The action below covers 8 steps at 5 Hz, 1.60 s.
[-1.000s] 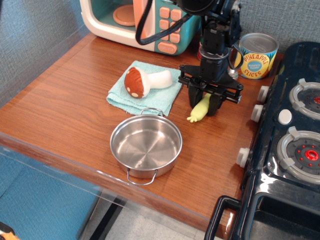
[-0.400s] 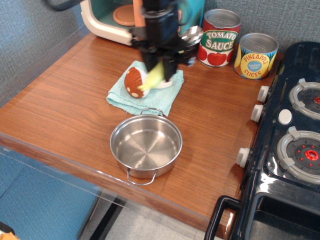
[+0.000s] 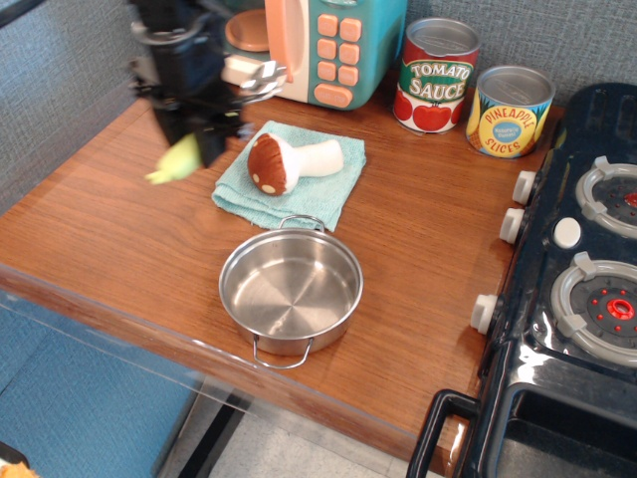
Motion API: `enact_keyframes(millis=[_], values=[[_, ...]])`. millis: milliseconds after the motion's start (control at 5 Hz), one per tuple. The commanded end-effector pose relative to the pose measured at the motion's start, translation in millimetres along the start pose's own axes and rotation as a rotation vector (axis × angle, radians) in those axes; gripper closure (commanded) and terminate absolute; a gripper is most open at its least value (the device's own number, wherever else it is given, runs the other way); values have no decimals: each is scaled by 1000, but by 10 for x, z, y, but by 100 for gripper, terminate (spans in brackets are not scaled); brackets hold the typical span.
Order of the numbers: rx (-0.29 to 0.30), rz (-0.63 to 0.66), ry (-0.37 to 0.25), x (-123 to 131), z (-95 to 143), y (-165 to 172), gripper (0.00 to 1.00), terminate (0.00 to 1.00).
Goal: Put the spoon directly in front of the toy microwave.
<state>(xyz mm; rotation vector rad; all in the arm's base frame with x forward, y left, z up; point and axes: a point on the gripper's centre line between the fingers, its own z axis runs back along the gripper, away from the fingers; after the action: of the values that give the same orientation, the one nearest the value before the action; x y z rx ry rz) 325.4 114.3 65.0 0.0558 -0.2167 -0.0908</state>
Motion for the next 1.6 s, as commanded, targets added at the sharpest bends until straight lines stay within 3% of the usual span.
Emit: enact_keyframes(millis=[0, 400, 800, 1000, 1400], values=[[49, -12, 7, 129, -52, 520, 100, 0], [7, -85, 78, 209, -459, 417, 100, 0], [-19, -85, 87, 193, -562, 482, 100, 0], [-20, -85, 71, 189, -435, 557, 0, 0], [-28, -76, 26, 194, 59, 586, 0, 0]])
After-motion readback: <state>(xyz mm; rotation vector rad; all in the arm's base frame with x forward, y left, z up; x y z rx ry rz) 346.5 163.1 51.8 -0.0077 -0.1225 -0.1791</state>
